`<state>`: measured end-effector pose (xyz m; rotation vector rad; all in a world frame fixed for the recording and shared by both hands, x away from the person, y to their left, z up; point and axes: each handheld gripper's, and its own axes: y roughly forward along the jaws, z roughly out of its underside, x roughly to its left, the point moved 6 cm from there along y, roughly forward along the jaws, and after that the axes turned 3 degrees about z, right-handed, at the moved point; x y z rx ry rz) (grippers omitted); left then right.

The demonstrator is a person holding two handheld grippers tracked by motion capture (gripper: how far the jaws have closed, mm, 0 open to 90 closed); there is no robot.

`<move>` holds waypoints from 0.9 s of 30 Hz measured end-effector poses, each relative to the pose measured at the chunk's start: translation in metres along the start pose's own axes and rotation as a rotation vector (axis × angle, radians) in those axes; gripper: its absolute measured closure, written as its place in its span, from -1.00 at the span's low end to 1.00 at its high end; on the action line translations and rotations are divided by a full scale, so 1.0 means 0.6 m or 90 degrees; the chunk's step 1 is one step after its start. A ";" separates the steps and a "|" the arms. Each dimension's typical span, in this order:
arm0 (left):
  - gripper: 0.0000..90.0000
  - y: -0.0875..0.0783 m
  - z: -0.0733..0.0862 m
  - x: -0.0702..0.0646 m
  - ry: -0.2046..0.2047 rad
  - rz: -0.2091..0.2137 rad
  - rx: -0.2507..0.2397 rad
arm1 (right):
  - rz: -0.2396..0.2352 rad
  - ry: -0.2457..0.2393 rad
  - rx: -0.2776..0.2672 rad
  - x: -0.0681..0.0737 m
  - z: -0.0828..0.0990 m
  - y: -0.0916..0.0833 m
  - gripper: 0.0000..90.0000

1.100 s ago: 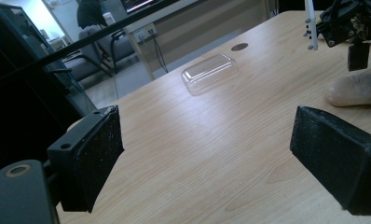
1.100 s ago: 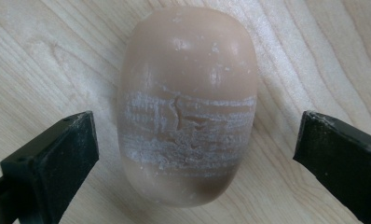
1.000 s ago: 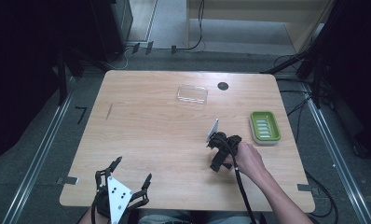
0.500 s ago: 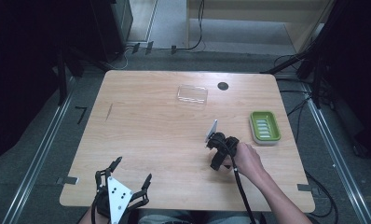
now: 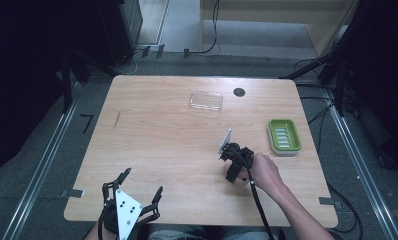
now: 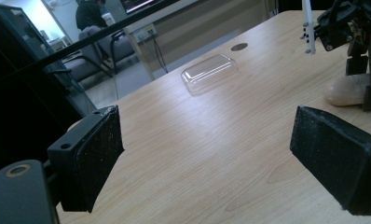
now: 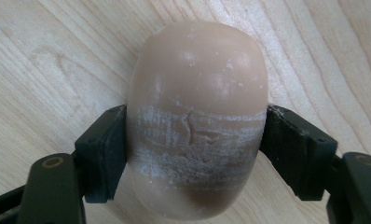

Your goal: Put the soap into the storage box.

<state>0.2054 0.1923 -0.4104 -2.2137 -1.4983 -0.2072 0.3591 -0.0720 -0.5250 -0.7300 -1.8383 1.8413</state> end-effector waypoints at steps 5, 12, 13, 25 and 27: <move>-0.78 0.000 0.000 0.000 0.000 0.000 0.001 | -0.004 -0.005 0.003 0.000 0.000 0.002 -0.35; -0.78 0.000 0.000 0.000 0.002 0.000 0.001 | -0.005 -0.003 0.000 0.000 0.001 0.000 -0.27; -0.78 0.000 0.000 0.000 0.001 0.000 0.001 | -0.005 -0.001 0.001 0.000 0.001 0.000 -0.27; -0.78 0.000 0.001 0.001 0.000 0.000 0.001 | -0.001 -0.009 0.009 -0.001 0.003 -0.002 -0.25; -0.78 0.000 0.000 0.001 -0.001 0.000 0.001 | 0.002 -0.005 0.008 -0.003 0.004 -0.005 -0.25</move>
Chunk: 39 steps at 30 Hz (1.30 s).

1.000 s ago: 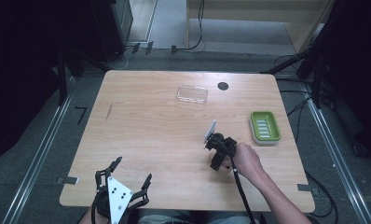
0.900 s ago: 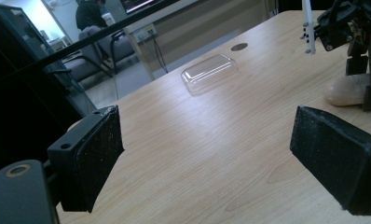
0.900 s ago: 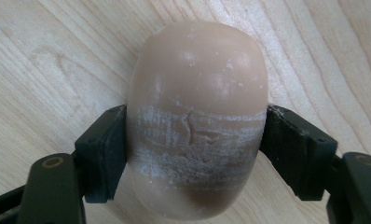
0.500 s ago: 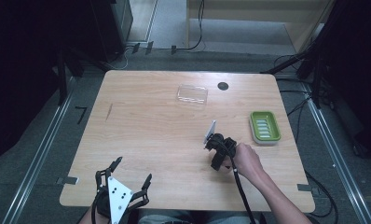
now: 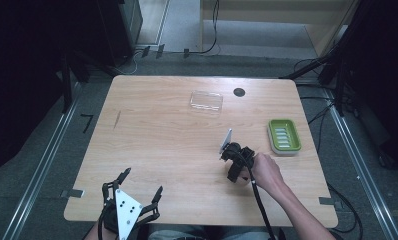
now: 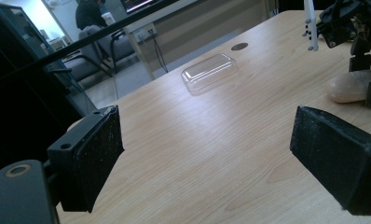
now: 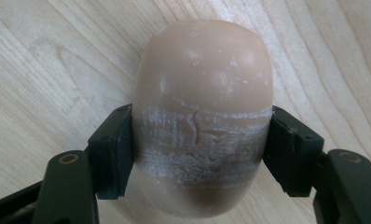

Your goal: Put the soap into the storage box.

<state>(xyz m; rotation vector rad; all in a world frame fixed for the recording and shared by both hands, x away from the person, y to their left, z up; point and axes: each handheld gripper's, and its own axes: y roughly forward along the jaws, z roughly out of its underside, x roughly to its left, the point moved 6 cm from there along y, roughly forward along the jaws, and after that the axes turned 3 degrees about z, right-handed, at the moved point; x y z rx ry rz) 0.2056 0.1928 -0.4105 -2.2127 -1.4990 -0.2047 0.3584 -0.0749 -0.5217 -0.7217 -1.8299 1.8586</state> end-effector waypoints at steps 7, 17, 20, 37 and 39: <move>-0.78 0.000 0.000 0.000 0.000 0.000 0.000 | 0.001 0.001 -0.004 -0.006 0.006 -0.011 -0.25; -0.78 -0.001 0.000 0.001 -0.004 -0.002 -0.003 | 0.005 0.017 -0.006 -0.018 0.021 -0.022 -0.25; -0.78 -0.001 0.000 0.002 -0.004 -0.003 -0.002 | 0.006 0.023 -0.001 -0.021 0.028 -0.025 -0.25; -0.78 -0.001 -0.001 0.001 -0.005 -0.003 -0.003 | 0.012 0.070 -0.001 -0.066 0.074 -0.038 -0.25; -0.78 -0.001 -0.001 0.001 -0.005 -0.003 -0.003 | 0.012 0.079 0.002 -0.071 0.080 -0.039 -0.25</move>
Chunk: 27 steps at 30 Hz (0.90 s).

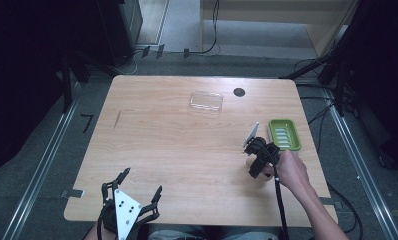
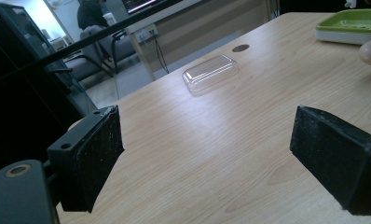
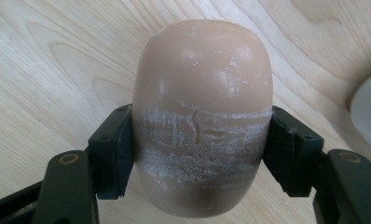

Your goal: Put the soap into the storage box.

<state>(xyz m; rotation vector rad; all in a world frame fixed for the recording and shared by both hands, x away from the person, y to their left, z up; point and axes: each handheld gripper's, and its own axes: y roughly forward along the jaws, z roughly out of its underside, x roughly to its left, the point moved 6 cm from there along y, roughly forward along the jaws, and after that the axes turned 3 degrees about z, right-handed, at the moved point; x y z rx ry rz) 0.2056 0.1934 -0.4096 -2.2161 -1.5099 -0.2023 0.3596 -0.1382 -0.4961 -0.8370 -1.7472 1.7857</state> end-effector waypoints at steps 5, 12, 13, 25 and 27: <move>-0.78 0.001 -0.001 -0.001 -0.001 0.000 -0.001 | 0.004 0.015 0.006 -0.017 0.012 0.001 -0.25; -0.78 0.001 -0.001 -0.001 -0.001 0.001 -0.001 | 0.007 0.020 0.009 -0.027 0.021 0.000 -0.25; -0.78 0.001 -0.001 -0.001 -0.002 0.000 -0.001 | 0.005 0.026 0.011 -0.027 0.023 0.000 -0.25; -0.78 0.001 -0.001 -0.001 -0.002 0.001 -0.002 | 0.008 0.038 0.014 -0.045 0.040 -0.009 -0.25; -0.78 0.001 -0.001 -0.001 -0.001 0.001 -0.002 | 0.010 0.041 0.016 -0.049 0.043 -0.012 -0.25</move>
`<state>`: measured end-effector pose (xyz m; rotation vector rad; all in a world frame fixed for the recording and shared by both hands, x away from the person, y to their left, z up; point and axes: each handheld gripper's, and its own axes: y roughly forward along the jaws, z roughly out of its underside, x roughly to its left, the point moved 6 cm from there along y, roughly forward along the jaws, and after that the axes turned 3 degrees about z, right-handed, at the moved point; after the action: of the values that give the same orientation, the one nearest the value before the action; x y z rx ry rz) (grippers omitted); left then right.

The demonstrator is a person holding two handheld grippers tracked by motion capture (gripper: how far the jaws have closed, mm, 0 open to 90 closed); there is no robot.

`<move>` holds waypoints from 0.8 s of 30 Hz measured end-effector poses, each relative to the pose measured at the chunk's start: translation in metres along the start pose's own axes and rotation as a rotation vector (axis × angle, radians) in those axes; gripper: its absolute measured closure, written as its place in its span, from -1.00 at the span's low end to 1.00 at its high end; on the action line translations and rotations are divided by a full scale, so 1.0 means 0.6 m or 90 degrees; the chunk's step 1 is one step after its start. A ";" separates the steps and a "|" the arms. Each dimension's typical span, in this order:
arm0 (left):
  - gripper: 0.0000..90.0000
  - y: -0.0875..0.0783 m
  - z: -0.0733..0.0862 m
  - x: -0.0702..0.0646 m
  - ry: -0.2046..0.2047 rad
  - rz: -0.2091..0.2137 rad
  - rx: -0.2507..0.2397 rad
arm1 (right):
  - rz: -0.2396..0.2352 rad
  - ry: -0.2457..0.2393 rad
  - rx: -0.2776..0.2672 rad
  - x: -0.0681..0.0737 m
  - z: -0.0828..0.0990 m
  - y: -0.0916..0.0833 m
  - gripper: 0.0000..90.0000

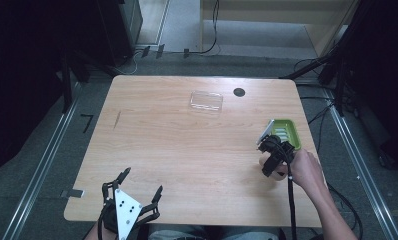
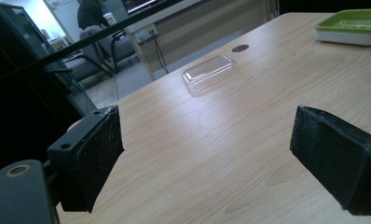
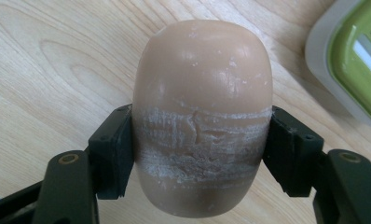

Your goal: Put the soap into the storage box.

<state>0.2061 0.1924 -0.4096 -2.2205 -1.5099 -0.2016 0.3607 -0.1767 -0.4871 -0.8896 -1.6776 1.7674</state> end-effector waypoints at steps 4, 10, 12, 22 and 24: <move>-0.78 0.000 0.000 0.000 0.000 -0.001 0.000 | -0.001 0.006 -0.003 -0.008 0.004 -0.003 -0.25; -0.78 0.000 0.000 0.000 -0.001 -0.001 0.000 | -0.004 0.015 -0.002 -0.018 0.011 -0.005 -0.25; -0.78 0.000 0.000 0.000 0.000 -0.001 0.000 | -0.002 0.017 -0.001 -0.024 0.013 -0.006 -0.25; -0.78 0.000 0.000 0.000 0.002 0.000 0.000 | -0.004 0.031 0.000 -0.037 0.020 -0.009 -0.25; -0.78 0.000 0.000 0.000 0.002 0.001 0.000 | -0.005 0.037 -0.002 -0.040 0.020 -0.010 -0.25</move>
<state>0.2060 0.1926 -0.4096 -2.2201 -1.5071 -0.2040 0.3662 -0.2023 -0.4789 -0.9256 -1.6449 1.7180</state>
